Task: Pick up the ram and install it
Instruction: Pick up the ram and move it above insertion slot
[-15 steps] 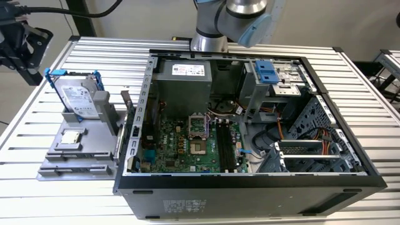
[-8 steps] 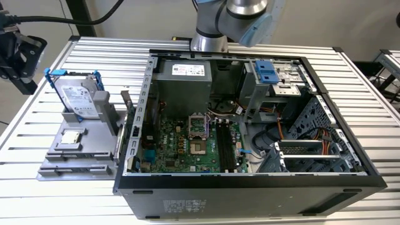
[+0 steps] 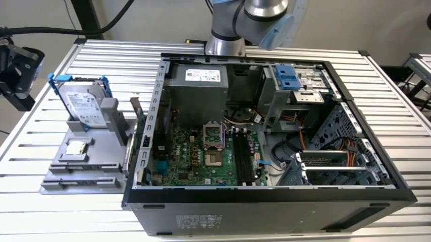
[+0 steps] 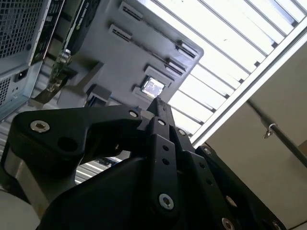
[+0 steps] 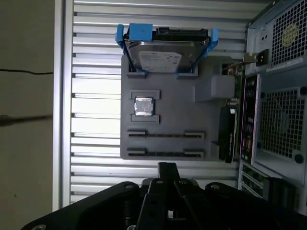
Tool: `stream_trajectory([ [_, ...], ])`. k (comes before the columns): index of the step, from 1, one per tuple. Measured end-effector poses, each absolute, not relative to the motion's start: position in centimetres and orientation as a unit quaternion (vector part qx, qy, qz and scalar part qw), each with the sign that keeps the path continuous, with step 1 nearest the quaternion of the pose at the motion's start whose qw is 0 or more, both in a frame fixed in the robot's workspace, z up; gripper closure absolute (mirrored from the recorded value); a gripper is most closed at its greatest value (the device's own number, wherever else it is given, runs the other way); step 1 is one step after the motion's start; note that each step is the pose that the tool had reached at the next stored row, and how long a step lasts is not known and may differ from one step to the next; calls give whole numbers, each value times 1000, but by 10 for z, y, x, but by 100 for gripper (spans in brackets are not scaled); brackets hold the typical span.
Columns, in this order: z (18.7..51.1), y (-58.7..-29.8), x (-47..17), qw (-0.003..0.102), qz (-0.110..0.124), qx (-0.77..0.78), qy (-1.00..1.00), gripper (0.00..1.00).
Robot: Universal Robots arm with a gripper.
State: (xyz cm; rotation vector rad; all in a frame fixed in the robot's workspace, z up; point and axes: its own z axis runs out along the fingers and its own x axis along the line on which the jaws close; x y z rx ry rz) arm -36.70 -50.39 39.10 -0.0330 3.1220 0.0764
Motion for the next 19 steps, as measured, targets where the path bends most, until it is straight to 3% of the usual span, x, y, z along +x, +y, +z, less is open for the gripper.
stream_trajectory([
  [19, 391, -508, -368, 9, 24, -12, 1000, 100],
])
